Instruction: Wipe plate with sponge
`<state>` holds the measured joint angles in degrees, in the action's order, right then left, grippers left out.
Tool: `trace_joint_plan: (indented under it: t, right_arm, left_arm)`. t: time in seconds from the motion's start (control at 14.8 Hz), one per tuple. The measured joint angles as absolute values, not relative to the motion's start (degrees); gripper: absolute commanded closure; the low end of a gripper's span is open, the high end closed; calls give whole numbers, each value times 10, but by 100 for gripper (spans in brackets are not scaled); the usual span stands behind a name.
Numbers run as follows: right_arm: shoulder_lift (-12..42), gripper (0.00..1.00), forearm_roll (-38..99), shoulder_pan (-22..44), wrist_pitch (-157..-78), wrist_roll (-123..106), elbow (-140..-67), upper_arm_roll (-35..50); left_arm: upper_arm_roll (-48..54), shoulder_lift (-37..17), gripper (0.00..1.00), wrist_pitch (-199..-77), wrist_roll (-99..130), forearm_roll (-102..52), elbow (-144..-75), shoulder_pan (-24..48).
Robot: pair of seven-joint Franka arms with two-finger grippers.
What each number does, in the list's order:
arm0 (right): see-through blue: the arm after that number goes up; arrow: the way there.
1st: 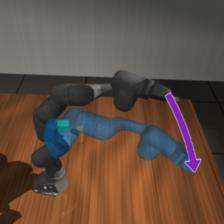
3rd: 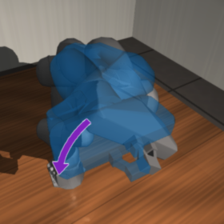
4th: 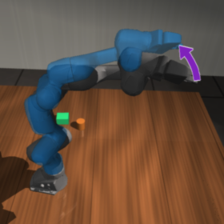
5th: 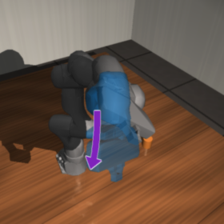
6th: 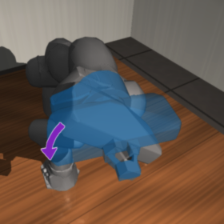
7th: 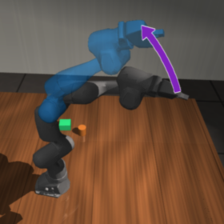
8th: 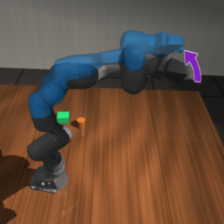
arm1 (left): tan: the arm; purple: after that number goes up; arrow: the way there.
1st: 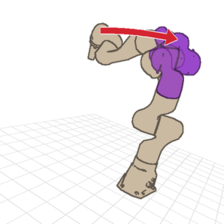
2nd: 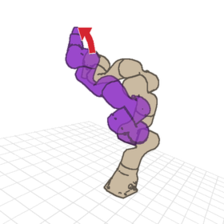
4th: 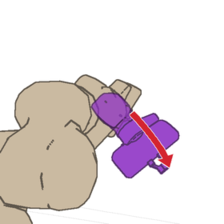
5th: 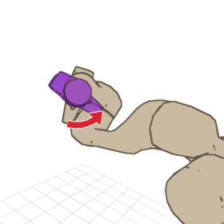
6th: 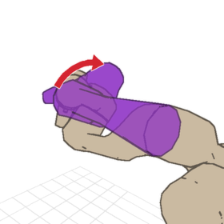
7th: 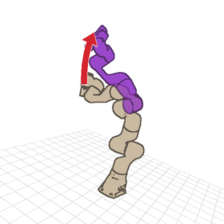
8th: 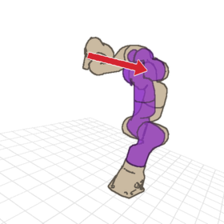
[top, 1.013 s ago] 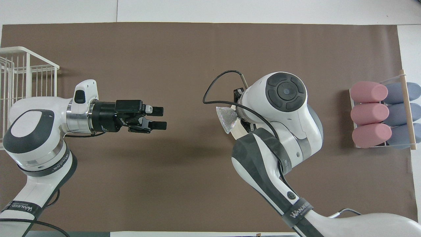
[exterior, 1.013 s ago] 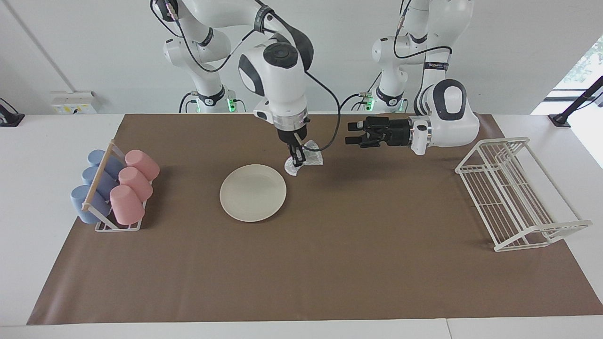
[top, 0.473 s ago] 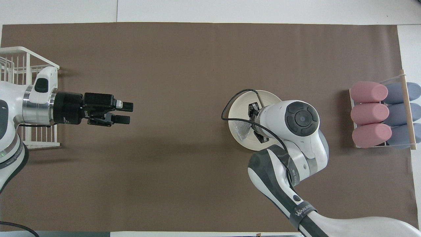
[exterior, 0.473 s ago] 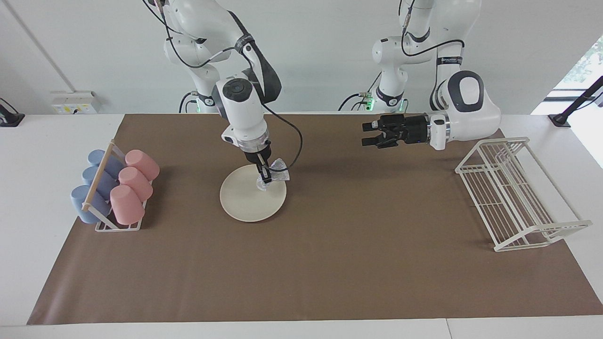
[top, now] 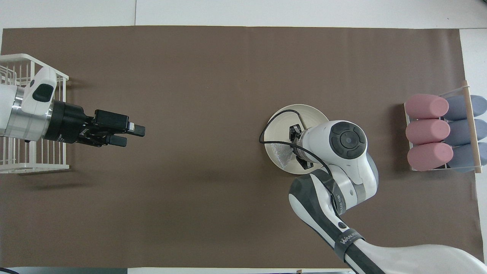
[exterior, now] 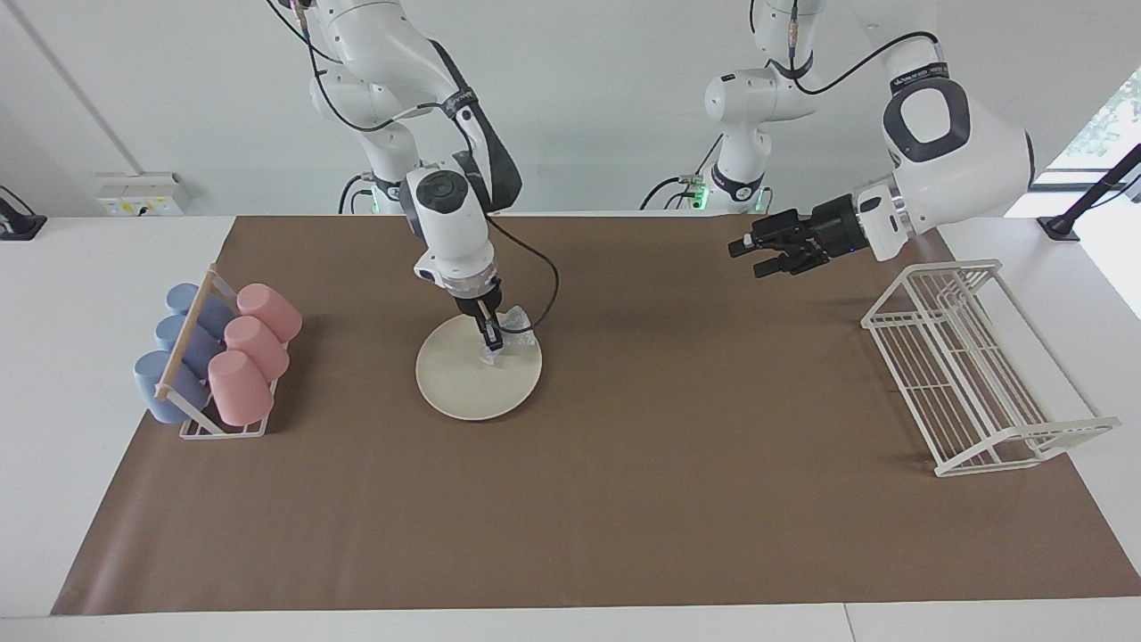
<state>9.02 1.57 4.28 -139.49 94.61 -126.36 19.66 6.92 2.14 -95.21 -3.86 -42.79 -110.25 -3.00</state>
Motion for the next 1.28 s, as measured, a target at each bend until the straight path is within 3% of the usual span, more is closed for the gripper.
trace_joint_plan:
  t: [0.41, 0.88, 1.28]
  right_arm:
    - [109, 100, 17, 25, -1411, 908, -1269, 196]
    - [117, 100, 23, -57, -1427, 745, -1269, 197]
    - [119, 100, 30, -28, -1436, 798, -1269, 199]
  left_arm:
    - [72, 21, 0, -1010, 23, -270, -1105, 37]
    - [67, 21, 0, -1030, 45, -225, -1109, 41]
    - [62, 21, 0, -1057, 66, -193, -1114, 39]
